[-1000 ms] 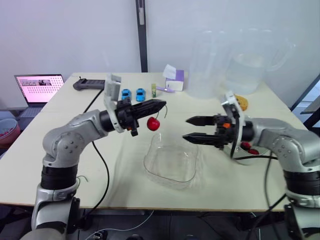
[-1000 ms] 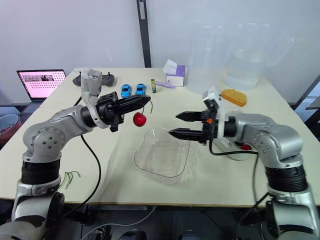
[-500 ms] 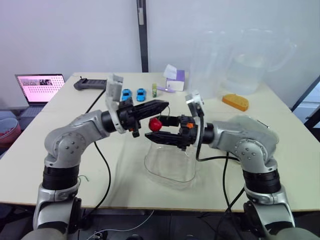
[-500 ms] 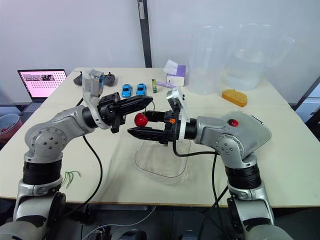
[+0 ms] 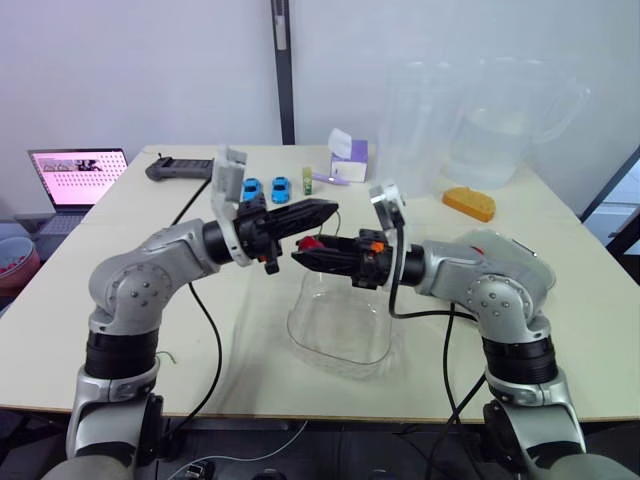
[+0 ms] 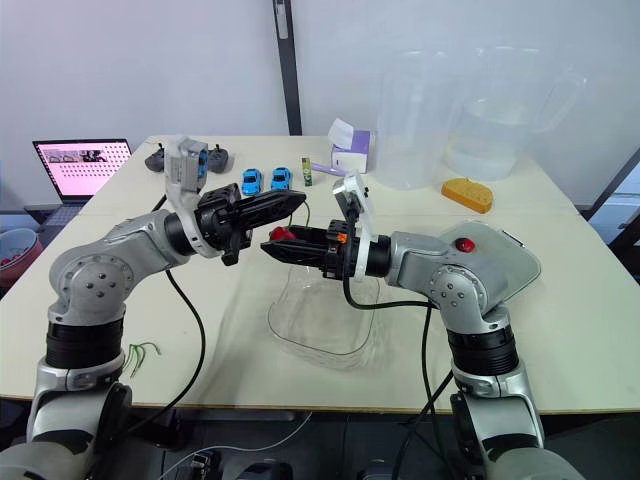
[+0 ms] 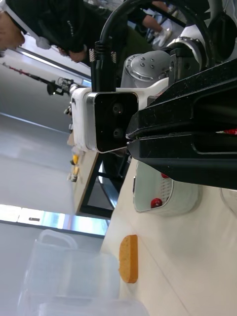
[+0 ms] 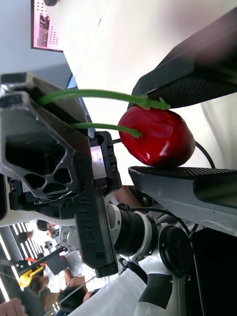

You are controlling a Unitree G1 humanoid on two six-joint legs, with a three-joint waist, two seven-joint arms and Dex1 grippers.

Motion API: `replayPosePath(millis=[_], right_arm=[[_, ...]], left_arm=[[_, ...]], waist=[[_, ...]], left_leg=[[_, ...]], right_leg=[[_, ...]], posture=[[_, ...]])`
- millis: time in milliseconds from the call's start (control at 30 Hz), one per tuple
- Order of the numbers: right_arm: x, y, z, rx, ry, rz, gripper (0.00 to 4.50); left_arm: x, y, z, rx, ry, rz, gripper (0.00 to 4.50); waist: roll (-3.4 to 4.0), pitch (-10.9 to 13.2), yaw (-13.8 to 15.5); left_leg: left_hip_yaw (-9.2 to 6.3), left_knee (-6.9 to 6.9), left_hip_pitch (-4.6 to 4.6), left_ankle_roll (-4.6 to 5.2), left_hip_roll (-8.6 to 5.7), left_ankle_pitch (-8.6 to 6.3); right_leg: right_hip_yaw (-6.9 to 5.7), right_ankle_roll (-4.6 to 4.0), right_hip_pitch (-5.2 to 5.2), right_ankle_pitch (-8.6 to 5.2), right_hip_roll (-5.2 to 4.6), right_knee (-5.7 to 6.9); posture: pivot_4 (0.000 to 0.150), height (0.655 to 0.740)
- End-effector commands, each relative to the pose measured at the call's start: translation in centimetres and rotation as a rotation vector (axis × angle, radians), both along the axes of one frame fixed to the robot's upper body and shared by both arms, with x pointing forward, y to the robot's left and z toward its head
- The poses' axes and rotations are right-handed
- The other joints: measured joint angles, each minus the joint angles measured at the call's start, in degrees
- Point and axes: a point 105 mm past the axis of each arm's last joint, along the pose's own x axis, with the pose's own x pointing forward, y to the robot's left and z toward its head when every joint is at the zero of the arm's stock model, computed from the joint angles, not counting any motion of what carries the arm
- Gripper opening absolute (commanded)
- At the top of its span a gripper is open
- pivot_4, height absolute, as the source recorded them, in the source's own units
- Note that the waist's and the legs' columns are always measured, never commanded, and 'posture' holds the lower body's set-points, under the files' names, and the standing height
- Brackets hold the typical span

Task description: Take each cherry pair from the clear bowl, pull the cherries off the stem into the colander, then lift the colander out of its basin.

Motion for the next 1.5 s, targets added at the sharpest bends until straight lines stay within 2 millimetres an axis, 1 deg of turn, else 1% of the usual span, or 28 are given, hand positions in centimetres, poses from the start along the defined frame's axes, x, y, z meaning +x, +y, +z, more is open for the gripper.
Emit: replayPosePath(millis=[33,267,667,733,800,833,1000,1100,1167,1300,1400,1500], right_arm=[[-0.3,0.0,0.8,0.011,-0.031,0.008,1.66],[0.2,-0.1,0.4,-0.018,-0.025,-0.014,1.66],[0.2,-0.3,0.8,-0.005,-0.035,-0.024,1.66],[0.1,-0.3,1.1,0.009,-0.037,-0.017,1.2],[0.0,-0.3,1.3,0.021,-0.037,-0.015,0.47],[0.0,-0.3,1.4,0.023,-0.037,-0.014,0.39],[0.0,-0.4,1.2,0.012,-0.041,-0.013,0.39],[0.0,-0.5,0.5,-0.024,-0.038,-0.016,0.39],[0.0,-0.6,-0.3,-0.071,-0.025,-0.023,0.39],[-0.5,-1.0,-2.7,-0.198,-0.023,-0.006,0.39],[-0.7,-1.3,-3.5,-0.24,-0.035,-0.006,0.39],[-0.8,-1.7,-3.7,-0.254,-0.037,-0.009,0.39]], left_arm=[[-0.5,-0.3,0.9,-0.003,-0.047,-0.018,0.0],[-0.4,-0.4,0.8,-0.006,-0.048,-0.02,0.0],[-0.2,-0.3,0.9,-0.006,-0.055,-0.013,0.0],[-0.2,-0.2,0.9,-0.005,-0.056,-0.013,0.0],[-0.2,-0.2,0.9,-0.004,-0.057,-0.012,0.0],[-0.2,-0.2,0.9,-0.005,-0.057,-0.012,0.0],[-0.2,-0.2,0.9,-0.005,-0.059,-0.009,0.0],[-0.1,-0.1,1.0,-0.005,-0.063,-0.005,0.0],[-0.1,-0.1,1.0,-0.004,-0.065,-0.002,0.0],[0.0,-0.1,1.1,-0.005,-0.069,-0.002,0.0],[-0.1,-0.3,1.2,-0.007,-0.069,-0.008,0.0],[-0.1,-0.2,1.1,-0.007,-0.068,-0.008,0.0]], waist=[[0.0,0.0,0.0],[0.0,0.0,0.0],[0.0,0.0,0.0],[0.0,0.0,0.0],[0.0,0.0,0.0],[0.0,0.0,0.0],[0.0,0.0,0.0],[0.0,0.0,0.0],[0.0,0.0,0.0],[0.0,0.0,0.1],[0.0,0.0,0.1],[0.0,0.0,-0.1]], left_leg=[[0.0,0.0,0.0,0.0,0.0,0.0],[0.0,0.0,0.0,0.0,0.0,0.0],[0.01,-0.01,0.0,0.0,0.0,0.0],[0.0,0.0,0.0,0.0,0.0,0.0],[0.0,0.0,0.0,0.0,0.0,0.0],[0.0,0.0,0.0,0.0,0.0,0.0],[0.0,0.0,0.0,0.0,0.0,0.0],[0.0,0.0,0.0,0.0,0.0,0.0],[0.01,0.0,0.0,0.0,0.0,0.0],[0.01,0.0,0.0,0.0,-0.01,0.0],[0.01,0.0,0.0,0.0,-0.02,0.0],[0.03,-0.01,0.0,0.0,-0.01,0.0]], right_leg=[[0.0,0.0,0.0,0.0,0.0,0.0],[0.0,0.0,0.0,0.0,0.0,0.0],[0.0,0.0,-0.01,0.0,0.0,0.0],[0.0,0.0,0.0,0.0,0.0,0.0],[0.0,0.0,0.0,0.0,0.0,0.0],[0.0,0.0,0.0,0.0,0.0,0.0],[0.0,0.0,0.0,0.0,0.0,0.0],[0.0,0.0,0.0,0.0,0.0,0.0],[0.0,0.0,0.0,0.0,0.0,0.0],[0.0,0.0,0.01,0.0,0.0,-0.01],[0.0,0.0,0.01,0.0,0.0,-0.02],[0.01,0.0,-0.01,0.0,0.01,-0.01]], posture=[[0.15,0.74],[0.15,0.74],[0.15,0.74],[0.15,0.74],[0.15,0.74],[0.15,0.74],[0.15,0.74],[0.15,0.74],[0.15,0.74],[0.15,0.74],[0.15,0.74],[0.15,0.74]])
